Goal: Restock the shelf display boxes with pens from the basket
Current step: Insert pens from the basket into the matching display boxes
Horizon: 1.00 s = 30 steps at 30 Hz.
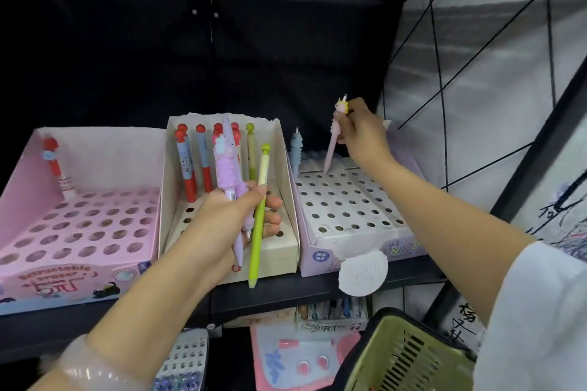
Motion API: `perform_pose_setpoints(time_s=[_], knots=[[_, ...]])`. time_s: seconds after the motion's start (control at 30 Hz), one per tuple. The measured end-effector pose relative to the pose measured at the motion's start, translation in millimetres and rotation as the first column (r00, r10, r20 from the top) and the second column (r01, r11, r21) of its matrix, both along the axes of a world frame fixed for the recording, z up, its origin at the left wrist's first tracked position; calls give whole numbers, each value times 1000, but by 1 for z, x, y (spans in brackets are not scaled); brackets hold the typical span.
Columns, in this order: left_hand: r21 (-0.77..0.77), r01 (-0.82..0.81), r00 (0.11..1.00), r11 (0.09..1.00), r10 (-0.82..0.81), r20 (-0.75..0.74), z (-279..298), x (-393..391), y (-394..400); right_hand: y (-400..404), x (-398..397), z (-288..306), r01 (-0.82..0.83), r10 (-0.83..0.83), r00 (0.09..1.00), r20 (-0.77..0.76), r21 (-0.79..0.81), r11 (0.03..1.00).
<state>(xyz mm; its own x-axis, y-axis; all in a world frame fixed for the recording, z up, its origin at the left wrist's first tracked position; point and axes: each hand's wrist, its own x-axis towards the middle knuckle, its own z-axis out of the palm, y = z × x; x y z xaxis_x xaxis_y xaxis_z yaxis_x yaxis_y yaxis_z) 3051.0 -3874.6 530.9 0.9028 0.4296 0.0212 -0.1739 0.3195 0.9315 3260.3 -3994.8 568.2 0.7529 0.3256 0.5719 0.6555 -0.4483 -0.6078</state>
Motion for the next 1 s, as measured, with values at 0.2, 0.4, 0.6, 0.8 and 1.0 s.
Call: perform_pose_setpoints(time_s=[0.2, 0.4, 0.6, 0.8, 1.0], knots=[[2, -6, 1000, 1000, 6, -17, -3, 2, 0, -4, 8, -5, 48, -48, 999, 4, 22, 999], [16, -1, 1000, 1000, 1, -10, -5, 2, -1, -4, 13, -7, 45, -43, 998, 42, -31, 999], [5, -4, 1000, 1000, 4, -9, -6, 2, -1, -2, 16, -35, 13, -48, 989, -138, -246, 969], [10, -4, 1000, 1000, 4, 2, -3, 0, 0, 2, -14, -23, 178, -170, 983, 76, -120, 977], [32, 10, 999, 999, -12, 47, 1, 2, -12, 8, -101, -8, -414, 385, 850, -360, -3, 910]])
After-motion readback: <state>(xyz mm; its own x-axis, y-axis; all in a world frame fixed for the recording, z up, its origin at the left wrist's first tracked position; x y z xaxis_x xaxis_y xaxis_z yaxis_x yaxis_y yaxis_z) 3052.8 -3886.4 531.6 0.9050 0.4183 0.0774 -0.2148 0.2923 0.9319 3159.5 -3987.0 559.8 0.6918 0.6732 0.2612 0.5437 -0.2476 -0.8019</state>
